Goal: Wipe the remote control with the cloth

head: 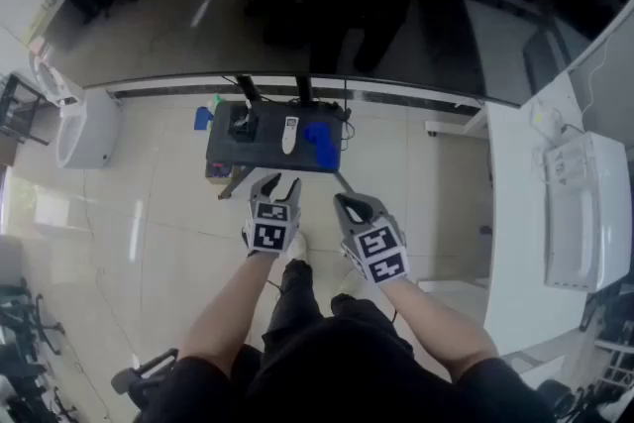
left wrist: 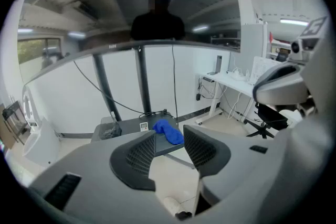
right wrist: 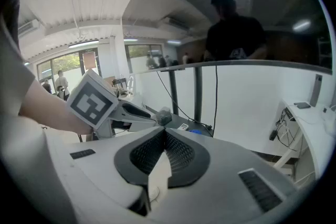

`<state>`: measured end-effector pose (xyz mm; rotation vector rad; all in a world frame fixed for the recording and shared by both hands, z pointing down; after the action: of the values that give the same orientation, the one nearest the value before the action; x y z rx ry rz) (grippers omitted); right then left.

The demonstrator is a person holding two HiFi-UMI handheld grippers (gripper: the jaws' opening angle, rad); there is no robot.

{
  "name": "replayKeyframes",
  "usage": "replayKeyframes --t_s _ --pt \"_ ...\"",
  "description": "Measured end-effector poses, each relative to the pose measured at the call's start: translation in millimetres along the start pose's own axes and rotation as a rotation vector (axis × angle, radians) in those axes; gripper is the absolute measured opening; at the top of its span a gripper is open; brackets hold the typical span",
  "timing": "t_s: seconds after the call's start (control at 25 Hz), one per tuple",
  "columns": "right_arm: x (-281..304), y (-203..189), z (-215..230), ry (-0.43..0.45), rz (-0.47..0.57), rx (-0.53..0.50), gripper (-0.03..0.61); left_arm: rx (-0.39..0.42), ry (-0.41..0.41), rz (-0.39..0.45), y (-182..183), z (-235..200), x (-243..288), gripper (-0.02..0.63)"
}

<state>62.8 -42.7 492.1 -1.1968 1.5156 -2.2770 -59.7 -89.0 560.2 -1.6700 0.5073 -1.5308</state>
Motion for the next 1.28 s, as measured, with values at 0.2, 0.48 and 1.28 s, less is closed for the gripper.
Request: replayKeyframes --t_s 0.2,0.48,1.28 --pt "69 -6 36 -0.057 -0.043 0.017 0.006 -0.001 0.048 -0.120 -24 -54 119 0.253" --pt "136 -16 79 -0.112 -0.097 0.042 0.008 -0.012 0.073 -0.254 -58 -85 227 0.273" --pt "275 -90 153 -0.211 -0.334 0.005 0.186 -0.013 0.030 -0.292 -74 -85 269 0.210"
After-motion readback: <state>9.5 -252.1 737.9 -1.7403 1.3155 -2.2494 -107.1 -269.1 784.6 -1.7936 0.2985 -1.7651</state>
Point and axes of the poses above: the fingertips, and each gripper's own axes: x forward along the fingers, z to its right, y out of its top, the point moved 2 cm from there along -x, backward along the fingers, and after that the axes turned 4 degrees about y, right-handed, at the moved point
